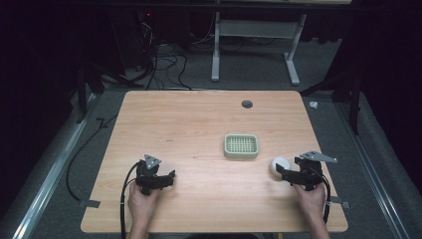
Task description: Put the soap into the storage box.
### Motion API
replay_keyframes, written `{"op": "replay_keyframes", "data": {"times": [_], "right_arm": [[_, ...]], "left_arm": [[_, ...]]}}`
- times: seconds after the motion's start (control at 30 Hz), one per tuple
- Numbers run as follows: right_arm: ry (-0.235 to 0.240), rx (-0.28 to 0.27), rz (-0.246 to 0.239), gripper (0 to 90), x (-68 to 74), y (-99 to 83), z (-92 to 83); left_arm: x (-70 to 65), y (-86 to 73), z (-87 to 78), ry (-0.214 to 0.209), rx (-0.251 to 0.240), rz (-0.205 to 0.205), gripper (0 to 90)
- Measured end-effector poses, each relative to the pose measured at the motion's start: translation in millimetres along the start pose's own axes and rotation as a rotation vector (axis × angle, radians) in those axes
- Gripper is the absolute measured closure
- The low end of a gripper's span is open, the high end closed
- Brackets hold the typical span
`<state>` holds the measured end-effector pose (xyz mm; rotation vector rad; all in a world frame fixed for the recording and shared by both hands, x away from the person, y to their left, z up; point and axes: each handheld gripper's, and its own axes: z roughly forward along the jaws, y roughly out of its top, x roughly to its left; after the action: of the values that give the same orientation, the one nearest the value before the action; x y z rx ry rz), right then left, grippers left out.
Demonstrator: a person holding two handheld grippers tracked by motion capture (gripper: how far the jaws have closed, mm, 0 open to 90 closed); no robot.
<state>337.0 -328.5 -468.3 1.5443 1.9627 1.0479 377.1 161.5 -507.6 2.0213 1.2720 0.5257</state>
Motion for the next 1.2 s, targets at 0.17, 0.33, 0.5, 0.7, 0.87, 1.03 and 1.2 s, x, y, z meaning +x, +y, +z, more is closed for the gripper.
{"op": "replay_keyframes", "data": {"times": [0.17,0.33,0.5,0.7,0.87,1.03,1.2], "right_arm": [[0.006,0.011,-0.011,14.8,2.1,-0.9,3.7],[-0.007,0.032,-0.026,14.2,4.5,-2.6,8.7],[-0.01,0.047,-0.032,14.0,5.0,-4.1,12.7],[-0.018,0.068,-0.046,13.8,6.7,-5.0,18.0],[-0.02,0.078,-0.05,14.0,6.5,-6.6,21.8],[-0.034,0.099,-0.06,15.3,6.2,-10.6,26.5],[-0.04,0.098,-0.063,17.3,5.1,-13.5,28.0]], "left_arm": [[0.0,0.0,0.0,0.0,0.0,0.0,16.3],[0.0,0.0,0.0,0.0,0.0,0.0,16.3],[0.0,0.0,0.0,0.0,0.0,0.0,16.3],[0.0,0.0,0.0,0.0,0.0,0.0,16.2],[0.0,0.0,0.0,0.0,0.0,0.0,16.2],[0.0,0.0,0.0,0.0,0.0,0.0,16.3],[0.0,0.0,0.0,0.0,0.0,0.0,16.3]]}}
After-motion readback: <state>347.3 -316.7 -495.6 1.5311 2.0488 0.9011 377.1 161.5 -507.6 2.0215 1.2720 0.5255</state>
